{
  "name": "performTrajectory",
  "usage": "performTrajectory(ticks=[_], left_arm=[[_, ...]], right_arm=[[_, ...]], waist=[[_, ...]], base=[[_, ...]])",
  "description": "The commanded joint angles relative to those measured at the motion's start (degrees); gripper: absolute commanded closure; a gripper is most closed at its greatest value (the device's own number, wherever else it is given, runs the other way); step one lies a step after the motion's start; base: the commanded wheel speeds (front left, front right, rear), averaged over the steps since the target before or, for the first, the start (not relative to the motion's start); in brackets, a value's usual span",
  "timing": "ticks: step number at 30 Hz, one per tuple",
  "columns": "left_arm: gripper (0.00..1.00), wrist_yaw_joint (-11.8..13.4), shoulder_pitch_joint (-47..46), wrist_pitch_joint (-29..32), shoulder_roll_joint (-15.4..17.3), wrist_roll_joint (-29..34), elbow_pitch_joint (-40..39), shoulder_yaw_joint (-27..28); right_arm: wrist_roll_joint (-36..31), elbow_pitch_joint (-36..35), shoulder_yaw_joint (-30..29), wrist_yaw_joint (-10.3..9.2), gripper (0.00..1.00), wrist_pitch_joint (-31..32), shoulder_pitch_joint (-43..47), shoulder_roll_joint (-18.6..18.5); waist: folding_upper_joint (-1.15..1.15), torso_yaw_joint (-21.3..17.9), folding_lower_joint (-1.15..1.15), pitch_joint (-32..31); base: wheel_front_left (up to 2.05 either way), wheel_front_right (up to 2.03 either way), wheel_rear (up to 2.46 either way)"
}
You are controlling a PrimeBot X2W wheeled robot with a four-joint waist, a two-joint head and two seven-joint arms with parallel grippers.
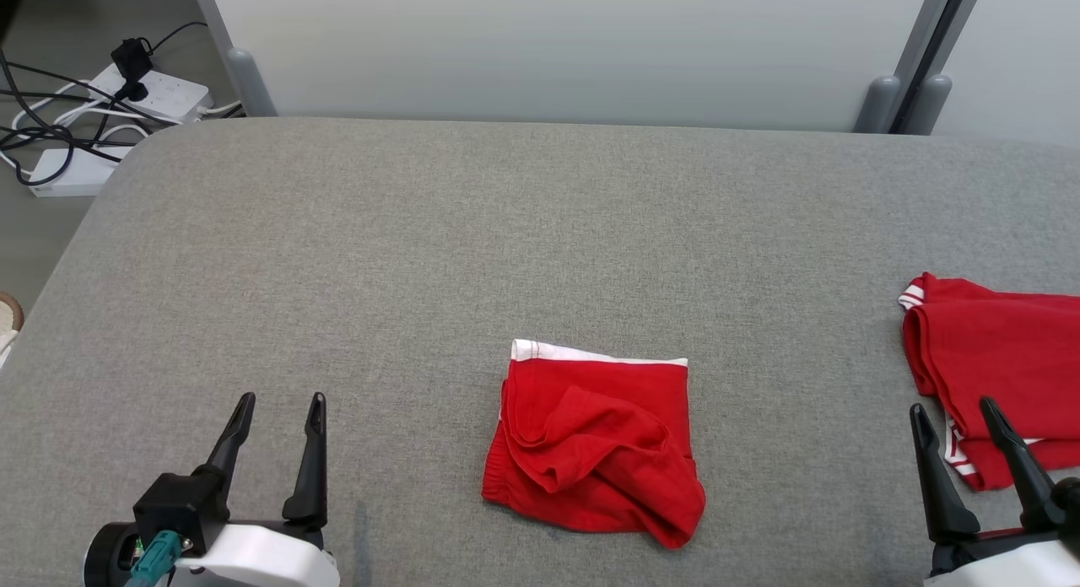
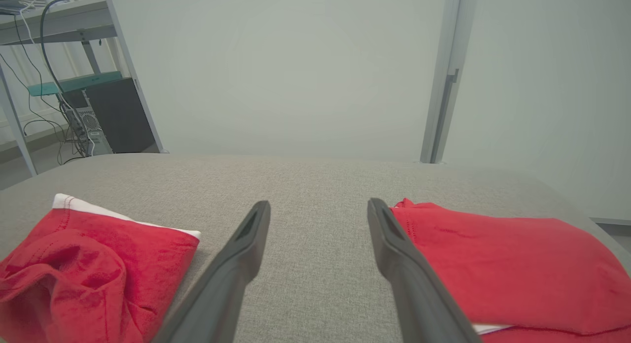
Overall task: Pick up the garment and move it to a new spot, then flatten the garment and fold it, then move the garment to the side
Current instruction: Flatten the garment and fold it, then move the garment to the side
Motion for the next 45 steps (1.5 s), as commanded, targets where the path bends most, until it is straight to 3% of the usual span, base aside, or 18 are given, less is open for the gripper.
performTrajectory(ticks=[1,21,24,32,45], left_arm=[[0.0,0.6,-1.3,0.1,1.6,-0.1,-2.1,2.4],[0.0,2.0,-1.2,1.4,1.9,-0.4,-4.7,2.1],[0.0,2.0,-1.8,1.3,1.8,-0.4,-5.2,2.0],[0.0,0.3,-5.2,0.3,-0.1,-0.1,-4.2,-0.6],[0.0,-2.0,-9.3,-2.6,-3.3,-0.4,1.9,-1.2]], right_arm=[[-0.2,-1.1,0.7,-0.01,0.0,-0.8,-0.1,-0.9],[1.3,1.2,1.8,-0.01,0.0,-0.8,-1.8,-1.2],[5.2,4.9,4.2,-0.01,0.0,1.6,-4.2,-1.4],[13.7,10.5,16.0,-0.01,0.0,11.3,-13.9,-7.1],[28.0,8.5,32.2,-0.01,0.0,22.7,-22.4,-13.3]], waist=[[0.0,0.0,0.0,0.0],[0.0,0.2,0.0,1.2],[0.0,0.7,0.0,2.3],[0.0,3.9,0.0,6.8],[0.0,6.7,0.0,10.4]], base=[[0.0,0.0,0.0],[0.0,0.0,0.0],[0.0,0.0,0.0],[0.0,0.0,0.0],[0.0,0.0,0.0]])
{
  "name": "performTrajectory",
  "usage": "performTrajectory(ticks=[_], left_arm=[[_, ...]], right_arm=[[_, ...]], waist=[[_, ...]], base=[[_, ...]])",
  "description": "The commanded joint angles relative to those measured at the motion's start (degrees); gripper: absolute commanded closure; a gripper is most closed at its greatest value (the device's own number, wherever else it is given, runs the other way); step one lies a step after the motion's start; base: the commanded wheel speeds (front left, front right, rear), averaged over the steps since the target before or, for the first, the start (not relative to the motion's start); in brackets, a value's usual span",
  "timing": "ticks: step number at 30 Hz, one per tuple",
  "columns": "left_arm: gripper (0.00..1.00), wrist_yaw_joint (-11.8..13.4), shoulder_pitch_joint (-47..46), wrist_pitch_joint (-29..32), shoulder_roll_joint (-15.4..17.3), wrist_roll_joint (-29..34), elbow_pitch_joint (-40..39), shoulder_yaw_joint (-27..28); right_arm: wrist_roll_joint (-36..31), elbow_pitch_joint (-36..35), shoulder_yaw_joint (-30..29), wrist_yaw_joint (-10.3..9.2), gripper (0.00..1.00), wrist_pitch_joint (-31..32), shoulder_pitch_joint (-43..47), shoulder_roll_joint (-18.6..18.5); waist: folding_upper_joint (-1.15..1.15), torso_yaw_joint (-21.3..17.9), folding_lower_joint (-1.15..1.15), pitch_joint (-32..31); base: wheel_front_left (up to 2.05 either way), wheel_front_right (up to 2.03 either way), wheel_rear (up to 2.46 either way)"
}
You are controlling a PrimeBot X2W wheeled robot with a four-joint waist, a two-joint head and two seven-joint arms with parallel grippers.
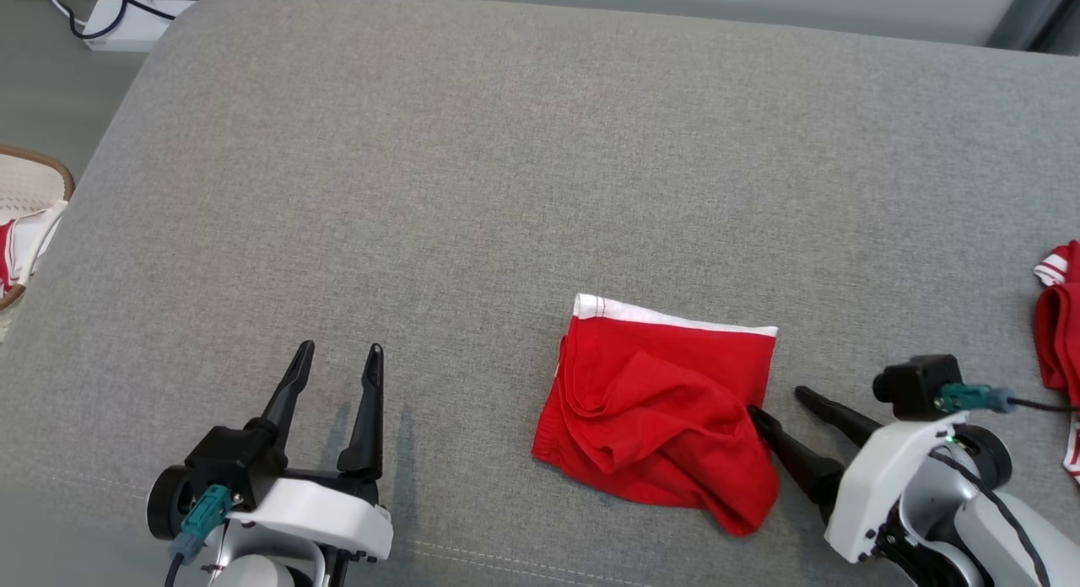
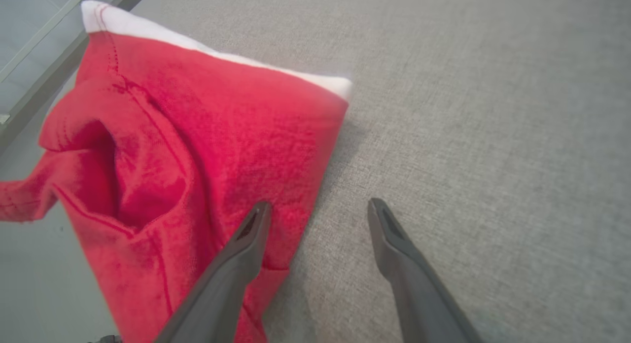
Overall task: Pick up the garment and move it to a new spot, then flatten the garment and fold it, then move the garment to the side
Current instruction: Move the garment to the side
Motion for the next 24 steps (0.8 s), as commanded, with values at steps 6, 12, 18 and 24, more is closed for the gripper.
performTrajectory(ticks=[6,12,18,24], left_arm=[[0.0,-1.0,-3.6,-0.9,0.3,0.4,0.3,2.3],[0.0,-1.6,-4.1,-1.1,-0.6,0.5,1.3,2.5],[0.0,-2.2,-4.1,-1.2,-1.2,0.7,2.1,3.2],[0.0,-2.8,-3.5,-1.3,-1.6,1.2,2.7,3.9]], right_arm=[[3.7,-1.4,5.2,0.0,0.0,3.5,-3.9,-1.6],[8.0,-1.2,7.7,0.0,0.77,5.4,-5.9,-2.0],[10.2,-1.3,7.5,0.0,1.0,4.2,-7.0,-3.1],[11.3,-5.7,5.8,0.0,1.0,3.0,-8.8,-8.7]], waist=[[0.0,0.5,0.0,0.7],[0.0,1.0,0.0,0.9],[0.0,0.7,0.0,0.8],[0.0,-1.2,0.0,-0.3]], base=[[0.0,0.0,0.0],[0.0,0.0,0.0],[0.0,0.0,0.0],[0.0,0.0,0.0]])
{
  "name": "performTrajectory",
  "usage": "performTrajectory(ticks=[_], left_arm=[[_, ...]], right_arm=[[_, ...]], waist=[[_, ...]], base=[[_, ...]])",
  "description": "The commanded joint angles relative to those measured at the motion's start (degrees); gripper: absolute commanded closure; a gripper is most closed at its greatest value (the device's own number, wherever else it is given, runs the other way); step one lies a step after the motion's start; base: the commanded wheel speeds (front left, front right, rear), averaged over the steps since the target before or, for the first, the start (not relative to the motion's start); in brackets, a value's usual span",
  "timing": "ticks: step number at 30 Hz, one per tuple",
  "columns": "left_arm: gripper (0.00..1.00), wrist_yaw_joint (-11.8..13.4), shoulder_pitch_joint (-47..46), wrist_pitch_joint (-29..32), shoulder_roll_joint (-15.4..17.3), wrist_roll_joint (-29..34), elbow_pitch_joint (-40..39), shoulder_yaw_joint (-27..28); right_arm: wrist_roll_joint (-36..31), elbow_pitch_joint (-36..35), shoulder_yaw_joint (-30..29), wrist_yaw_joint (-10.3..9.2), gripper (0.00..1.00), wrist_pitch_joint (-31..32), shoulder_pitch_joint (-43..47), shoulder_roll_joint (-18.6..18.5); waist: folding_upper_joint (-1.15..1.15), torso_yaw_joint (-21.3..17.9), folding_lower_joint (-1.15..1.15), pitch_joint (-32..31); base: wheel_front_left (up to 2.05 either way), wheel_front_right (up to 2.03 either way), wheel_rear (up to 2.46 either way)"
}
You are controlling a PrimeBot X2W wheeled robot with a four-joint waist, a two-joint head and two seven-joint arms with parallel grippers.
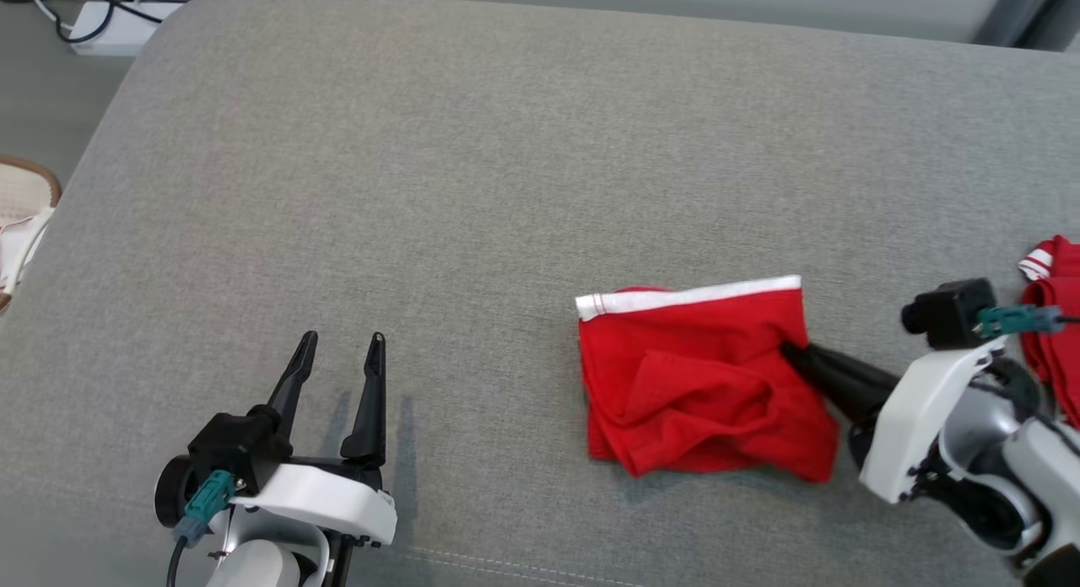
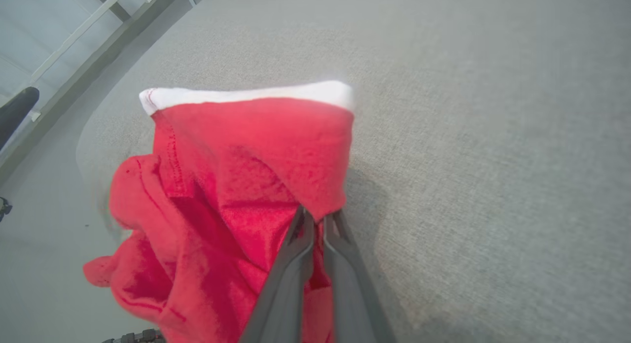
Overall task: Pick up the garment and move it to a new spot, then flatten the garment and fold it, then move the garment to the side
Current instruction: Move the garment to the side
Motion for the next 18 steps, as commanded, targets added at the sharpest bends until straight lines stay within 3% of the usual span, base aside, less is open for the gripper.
performTrajectory(ticks=[1,7,11,18], left_arm=[[0.0,-0.4,-1.4,-0.7,0.6,0.8,-1.0,2.4],[0.0,-1.5,-1.3,-0.7,0.4,1.3,-1.1,2.6],[0.0,-2.0,-1.5,-0.7,0.3,1.9,-1.1,2.5],[0.0,-2.3,-2.2,-0.7,0.2,2.4,-1.1,2.3]], right_arm=[[0.3,-2.6,-0.5,0.0,1.0,-0.6,-1.0,-2.6],[0.1,-6.5,-2.1,0.0,1.0,3.1,-4.6,-9.3],[-2.2,-9.4,-2.3,0.0,1.0,7.5,-8.7,-16.0],[-2.1,-7.1,-3.3,0.0,1.0,10.5,-11.8,-20.3]], waist=[[0.0,-0.9,0.0,-0.5],[0.0,-4.0,0.0,-1.1],[0.0,-6.9,0.0,-1.2],[0.0,-10.2,0.0,-0.8]], base=[[0.0,0.0,0.0],[0.0,0.0,0.0],[0.0,0.0,0.0],[0.0,0.0,0.0]])
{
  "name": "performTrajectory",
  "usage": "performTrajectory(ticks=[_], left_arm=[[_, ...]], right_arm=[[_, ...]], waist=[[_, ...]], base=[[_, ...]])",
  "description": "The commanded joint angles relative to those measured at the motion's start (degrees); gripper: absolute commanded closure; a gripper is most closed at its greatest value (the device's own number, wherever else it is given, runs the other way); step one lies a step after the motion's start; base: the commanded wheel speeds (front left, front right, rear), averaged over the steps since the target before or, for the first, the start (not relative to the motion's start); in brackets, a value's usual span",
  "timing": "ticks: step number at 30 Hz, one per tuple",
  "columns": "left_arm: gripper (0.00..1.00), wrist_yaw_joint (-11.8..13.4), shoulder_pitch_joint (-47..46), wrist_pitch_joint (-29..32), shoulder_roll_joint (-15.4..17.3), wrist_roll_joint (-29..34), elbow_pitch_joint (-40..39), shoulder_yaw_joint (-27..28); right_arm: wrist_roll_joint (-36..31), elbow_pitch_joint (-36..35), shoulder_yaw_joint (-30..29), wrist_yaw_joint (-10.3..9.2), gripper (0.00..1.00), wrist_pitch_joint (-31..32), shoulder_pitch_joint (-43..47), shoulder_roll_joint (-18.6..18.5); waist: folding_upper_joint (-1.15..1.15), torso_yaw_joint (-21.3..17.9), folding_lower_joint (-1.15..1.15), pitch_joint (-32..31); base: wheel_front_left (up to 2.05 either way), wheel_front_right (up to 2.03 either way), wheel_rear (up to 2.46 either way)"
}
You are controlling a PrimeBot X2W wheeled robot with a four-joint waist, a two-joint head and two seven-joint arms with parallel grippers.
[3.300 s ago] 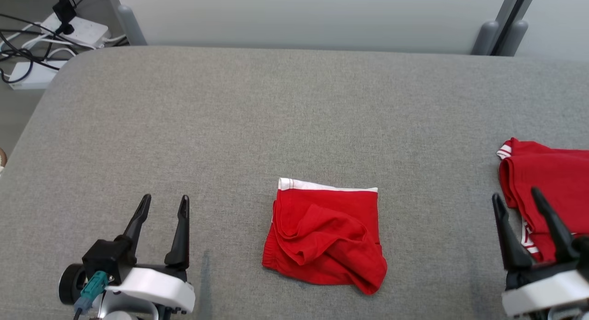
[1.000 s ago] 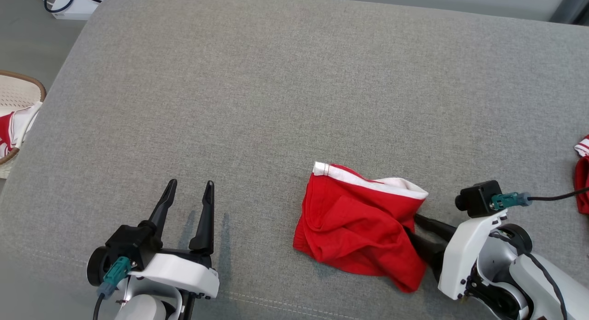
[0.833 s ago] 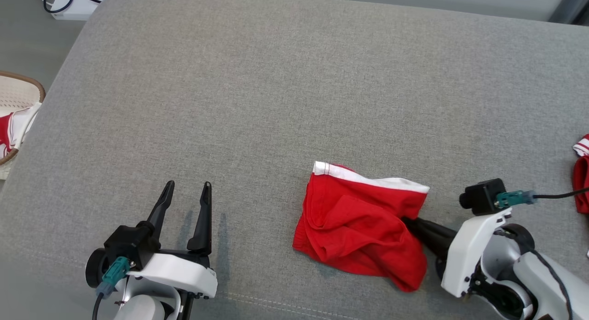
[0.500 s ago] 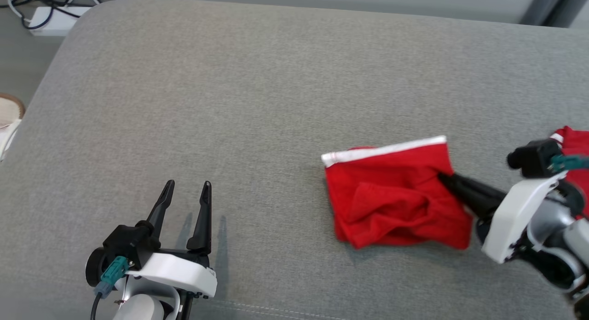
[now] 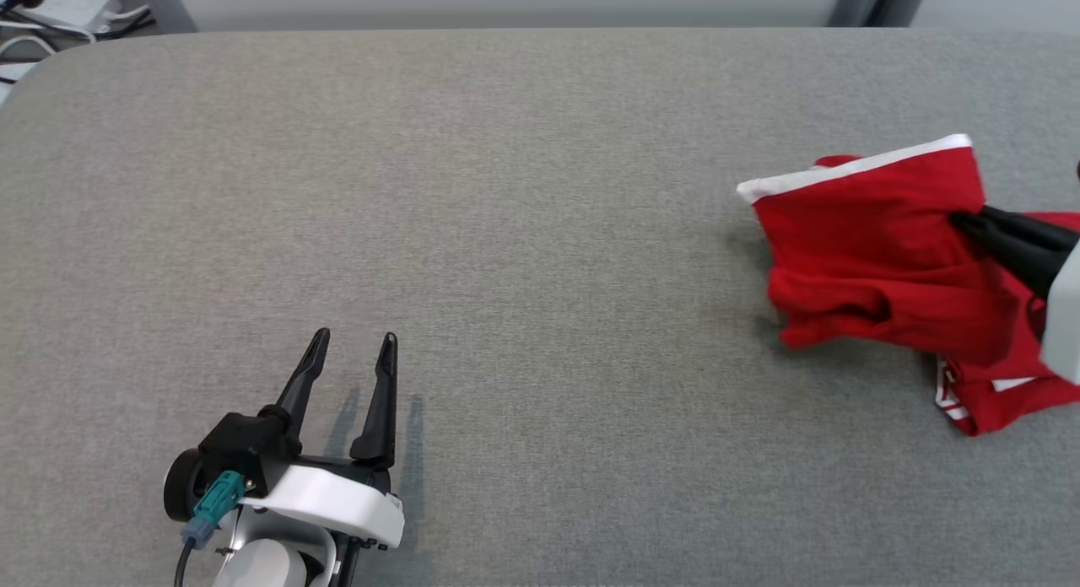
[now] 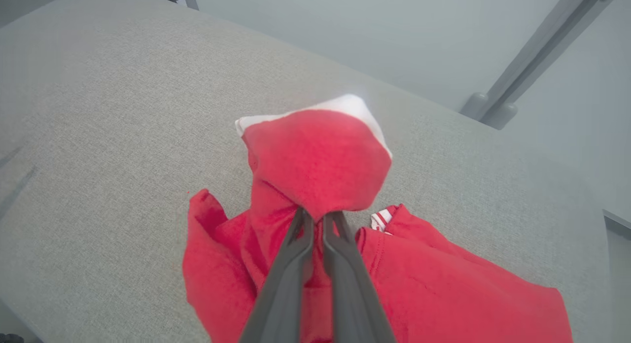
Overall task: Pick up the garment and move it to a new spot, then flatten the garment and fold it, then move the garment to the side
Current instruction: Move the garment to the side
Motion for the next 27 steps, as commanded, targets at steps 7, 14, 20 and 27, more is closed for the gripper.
performTrajectory(ticks=[7,14,20,27], left_arm=[[0.0,-0.5,-3.7,-0.5,1.2,0.9,-1.5,1.4],[0.0,-0.5,-5.8,0.1,2.0,1.2,-2.7,1.3],[0.0,-0.4,-7.5,1.0,2.9,1.7,-4.1,1.2],[0.0,-0.5,-9.4,1.4,3.4,2.0,-4.8,0.7]], right_arm=[[0.4,5.5,-0.5,-0.01,1.0,0.2,-2.2,-5.3],[-1.4,13.9,0.4,-0.01,1.0,-0.9,-5.2,-8.8],[-4.9,22.9,-0.2,-0.01,1.0,-6.3,-7.1,-8.7],[-5.5,34.2,-2.2,-0.01,0.0,-14.5,-7.9,-3.5]], waist=[[0.0,-1.9,0.0,2.9],[0.0,-1.8,0.0,7.7],[0.0,-1.1,0.0,12.2],[0.0,-0.5,0.0,15.0]], base=[[0.0,0.0,0.0],[0.0,0.0,0.0],[0.0,0.0,0.0],[0.0,0.0,0.0]])
